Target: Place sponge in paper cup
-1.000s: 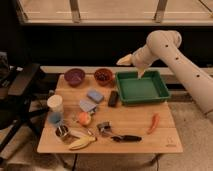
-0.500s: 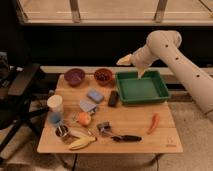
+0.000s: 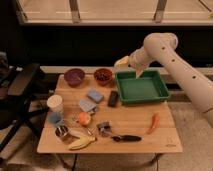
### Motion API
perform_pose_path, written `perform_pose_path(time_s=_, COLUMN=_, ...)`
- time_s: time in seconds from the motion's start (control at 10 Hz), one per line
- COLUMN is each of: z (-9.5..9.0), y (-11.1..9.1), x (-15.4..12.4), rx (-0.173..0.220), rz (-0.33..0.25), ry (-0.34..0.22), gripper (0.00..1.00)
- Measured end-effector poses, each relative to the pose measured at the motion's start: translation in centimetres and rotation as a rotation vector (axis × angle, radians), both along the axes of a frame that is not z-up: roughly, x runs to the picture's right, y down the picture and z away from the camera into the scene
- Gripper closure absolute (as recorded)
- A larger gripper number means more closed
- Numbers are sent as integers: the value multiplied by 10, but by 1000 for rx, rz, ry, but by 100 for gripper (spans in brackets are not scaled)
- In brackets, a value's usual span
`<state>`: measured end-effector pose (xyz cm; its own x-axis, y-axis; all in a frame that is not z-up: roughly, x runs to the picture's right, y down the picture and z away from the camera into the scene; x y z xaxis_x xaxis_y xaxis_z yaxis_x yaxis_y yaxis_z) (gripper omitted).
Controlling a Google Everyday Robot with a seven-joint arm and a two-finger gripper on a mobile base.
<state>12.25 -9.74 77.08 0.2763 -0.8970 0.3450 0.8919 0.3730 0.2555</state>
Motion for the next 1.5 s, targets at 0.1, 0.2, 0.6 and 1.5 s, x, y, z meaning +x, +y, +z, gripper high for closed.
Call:
perform_pose_path(time_s=0.1, z=10, y=5, x=-14, rx=24, rz=-54, ry=-15, gripper=20)
perform_pose_path(time_s=0.2, z=21, y=10, x=-31, rx=54, rz=-114, ry=-37, gripper=20)
perform_pose_path(time_s=0.6, z=45, y=18, x=-88, rx=124, rz=-259, ry=-123, gripper=20)
perform_pose_path(time_s=1.5, z=57, y=22, x=-112, rx=133, rz=-289, ry=-177, gripper=20)
